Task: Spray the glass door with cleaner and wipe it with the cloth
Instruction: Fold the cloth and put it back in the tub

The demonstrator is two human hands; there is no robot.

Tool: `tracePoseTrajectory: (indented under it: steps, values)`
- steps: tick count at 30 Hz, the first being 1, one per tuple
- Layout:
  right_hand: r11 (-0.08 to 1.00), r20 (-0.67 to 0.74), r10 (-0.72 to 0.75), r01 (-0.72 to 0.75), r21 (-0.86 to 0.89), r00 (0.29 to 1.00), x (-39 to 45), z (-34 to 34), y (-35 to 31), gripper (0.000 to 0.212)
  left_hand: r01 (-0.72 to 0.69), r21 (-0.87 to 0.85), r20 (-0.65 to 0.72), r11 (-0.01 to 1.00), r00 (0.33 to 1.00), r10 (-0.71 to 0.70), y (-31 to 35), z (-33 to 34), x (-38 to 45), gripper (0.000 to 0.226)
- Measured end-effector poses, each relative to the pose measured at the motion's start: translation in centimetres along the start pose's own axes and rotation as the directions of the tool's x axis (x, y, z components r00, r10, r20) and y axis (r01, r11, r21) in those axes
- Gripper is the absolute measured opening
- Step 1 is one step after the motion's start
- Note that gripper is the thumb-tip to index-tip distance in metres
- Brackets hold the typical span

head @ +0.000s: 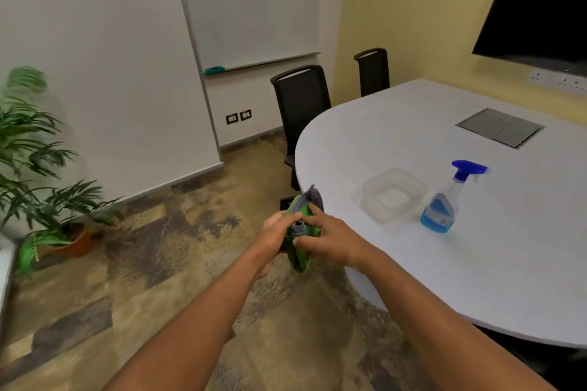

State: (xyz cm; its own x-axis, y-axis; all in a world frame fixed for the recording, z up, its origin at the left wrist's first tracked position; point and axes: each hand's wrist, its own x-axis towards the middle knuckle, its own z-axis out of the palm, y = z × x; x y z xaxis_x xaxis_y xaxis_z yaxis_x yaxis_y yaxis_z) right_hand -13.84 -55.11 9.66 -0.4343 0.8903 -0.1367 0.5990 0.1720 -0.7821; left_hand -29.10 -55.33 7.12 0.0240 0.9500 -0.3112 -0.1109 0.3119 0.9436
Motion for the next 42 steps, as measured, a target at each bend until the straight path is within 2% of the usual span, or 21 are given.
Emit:
tracePoseTrajectory:
  steps: [2,3,6,8,10,12,16,18,20,22,24,27,29,30,32,33,36,38,40,42]
  values:
    - [0.968,-0.018,0.034,-0.028,0.25,0.999,1.4,-0.8,1.5,0.053,0.003,0.023,-0.031,1.0,1.0,-0.002,0.2,0.3,2.3,0.008]
    - [0.937,-0.075,0.07,-0.04,0.347,0.995,2.1,-1.1,2.1,0.047,0.0,0.038,-0.045,0.999,0.999,0.002,0.3,0.5,3.6,0.007]
    - [0.868,-0.278,0.284,-0.124,0.481,0.918,5.0,-2.2,3.9,0.032,-0.055,0.038,-0.05,0.998,0.997,0.057,0.8,1.0,7.4,0.015]
    - [0.791,-0.249,0.384,-0.178,0.586,0.889,7.2,-3.2,4.9,0.024,-0.064,0.023,-0.016,0.998,0.998,0.065,1.4,1.7,10.2,0.022]
    - [0.648,-0.161,0.435,-0.184,0.739,0.886,9.2,-3.9,5.5,0.026,-0.058,0.055,0.025,0.997,0.998,0.057,1.7,2.2,13.3,0.026]
    - [0.548,-0.151,0.481,-0.162,0.82,0.864,10.9,-4.4,6.0,0.029,-0.077,0.113,0.07,0.991,0.995,0.07,2.1,2.7,16.2,0.027]
    - [0.463,-0.138,0.509,-0.135,0.876,0.85,14.5,-5.9,6.6,0.036,-0.145,0.246,0.252,0.958,0.964,0.081,3.9,3.5,20.6,0.037]
    - [0.508,-0.137,0.519,-0.175,0.843,0.843,16.2,-7.0,6.9,0.041,-0.119,0.231,0.353,0.966,0.935,0.03,4.7,3.9,22.2,0.042]
    - [0.565,-0.187,0.554,-0.201,0.8,0.811,18.0,-8.1,7.5,0.035,-0.069,0.175,0.443,0.982,0.897,-0.016,5.7,4.2,24.4,0.049]
    - [0.585,-0.244,0.61,-0.221,0.781,0.754,19.1,-9.4,8.2,0.027,-0.038,0.146,0.418,0.989,0.908,-0.027,6.9,4.5,26.7,0.055]
    - [0.555,-0.248,0.656,-0.232,0.799,0.713,19.6,-11.0,8.8,0.026,-0.061,0.159,0.327,0.985,0.945,0.006,7.8,4.8,29.0,0.052]
    - [0.526,-0.235,0.664,-0.22,0.822,0.71,19.5,-13.7,9.9,0.026,-0.136,0.201,0.315,0.97,0.947,0.068,8.0,5.2,32.2,0.041]
    - [0.512,-0.236,0.666,-0.205,0.834,0.707,19.4,-15.5,10.7,0.027,-0.148,0.246,0.385,0.958,0.922,0.044,7.7,5.7,34.2,0.053]
    - [0.495,-0.237,0.675,-0.191,0.847,0.699,19.3,-16.5,11.3,0.029,-0.122,0.271,0.431,0.955,0.902,-0.007,7.5,6.1,35.1,0.07]
    - [0.452,-0.237,0.694,-0.155,0.878,0.68,19.2,-18.1,12.6,0.035,0.002,0.271,0.541,0.963,0.827,-0.154,7.6,7.1,36.0,0.103]
    - [0.434,-0.228,0.695,-0.144,0.89,0.682,19.1,-18.9,13.4,0.042,0.095,0.269,0.592,0.958,0.769,-0.242,7.8,7.7,36.3,0.109]
    - [0.382,-0.155,0.68,-0.166,0.909,0.717,19.2,-20.9,15.7,0.057,0.288,0.286,0.721,0.914,0.564,-0.403,7.3,9.8,37.8,0.1]
    - [0.355,-0.108,0.659,-0.181,0.917,0.744,19.4,-22.4,17.1,0.043,0.365,0.265,0.772,0.892,0.474,-0.423,7.2,11.6,38.7,0.085]
    - [0.315,-0.071,0.664,-0.193,0.929,0.744,19.6,-23.9,18.7,0.033,0.407,0.238,0.758,0.882,0.491,-0.431,7.1,13.8,39.7,0.069]
    - [0.286,-0.048,0.693,-0.214,0.934,0.719,19.8,-24.8,20.5,0.036,0.369,0.222,0.707,0.902,0.577,-0.41,7.1,15.6,41.1,0.048]
